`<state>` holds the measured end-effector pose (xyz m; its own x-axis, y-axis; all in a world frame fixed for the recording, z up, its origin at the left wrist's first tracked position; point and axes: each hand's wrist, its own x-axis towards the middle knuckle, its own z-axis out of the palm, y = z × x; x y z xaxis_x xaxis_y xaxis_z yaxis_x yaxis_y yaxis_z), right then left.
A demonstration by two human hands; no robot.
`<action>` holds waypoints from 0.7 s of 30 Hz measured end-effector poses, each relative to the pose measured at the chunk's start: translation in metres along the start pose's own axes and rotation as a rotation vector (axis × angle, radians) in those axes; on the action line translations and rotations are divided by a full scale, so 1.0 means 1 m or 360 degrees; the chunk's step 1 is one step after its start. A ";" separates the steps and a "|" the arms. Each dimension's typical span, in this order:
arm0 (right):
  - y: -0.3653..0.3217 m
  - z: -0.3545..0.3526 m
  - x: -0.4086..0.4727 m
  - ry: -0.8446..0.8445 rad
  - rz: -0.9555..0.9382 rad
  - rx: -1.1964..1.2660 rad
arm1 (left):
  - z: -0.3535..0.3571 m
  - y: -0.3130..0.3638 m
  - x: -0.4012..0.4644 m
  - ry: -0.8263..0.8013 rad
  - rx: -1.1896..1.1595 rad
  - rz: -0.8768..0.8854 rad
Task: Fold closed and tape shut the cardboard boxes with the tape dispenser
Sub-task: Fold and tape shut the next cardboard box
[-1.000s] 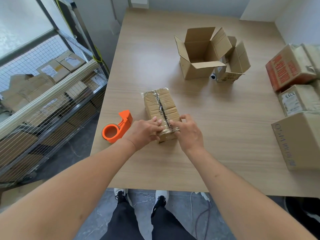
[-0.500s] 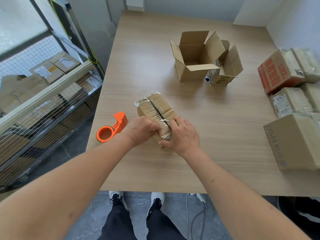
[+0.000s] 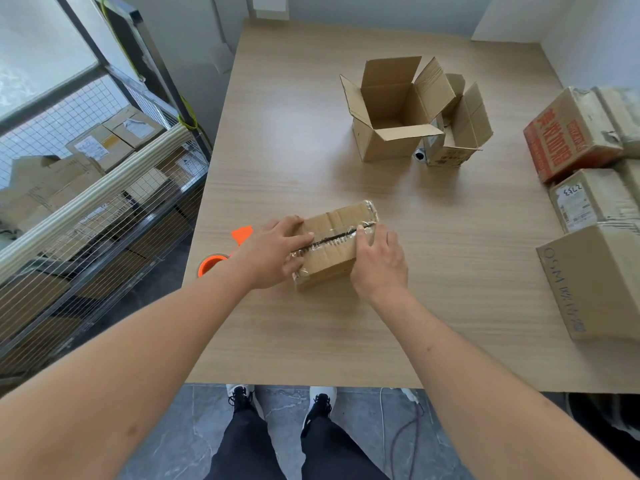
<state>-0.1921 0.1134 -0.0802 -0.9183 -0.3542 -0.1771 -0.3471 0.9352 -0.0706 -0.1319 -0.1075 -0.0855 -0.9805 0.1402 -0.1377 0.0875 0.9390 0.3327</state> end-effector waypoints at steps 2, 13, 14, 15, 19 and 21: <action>-0.001 0.001 0.011 -0.0180 -0.0052 0.0181 | 0.001 0.003 -0.007 0.0018 -0.0159 0.0028; 0.010 0.017 -0.002 0.0439 -0.0461 0.0798 | 0.021 0.036 -0.017 0.0380 -0.0334 -0.0268; 0.010 0.019 -0.006 0.0435 -0.0460 0.0818 | 0.024 0.040 -0.014 0.0398 -0.0330 -0.0312; 0.010 0.020 -0.008 0.0423 -0.0451 0.0865 | 0.027 0.044 -0.010 0.0404 -0.0307 -0.0363; 0.013 0.025 -0.012 0.0453 -0.0332 0.0942 | 0.032 0.058 0.002 0.0400 -0.0159 -0.0460; 0.016 0.026 -0.015 0.0485 -0.0335 0.0931 | 0.030 0.056 0.003 0.0382 -0.0227 -0.0435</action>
<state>-0.1789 0.1334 -0.1037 -0.8849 -0.4311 0.1763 -0.4427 0.6609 -0.6059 -0.1250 -0.0453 -0.0957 -0.9790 -0.2028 -0.0225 -0.1916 0.8761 0.4424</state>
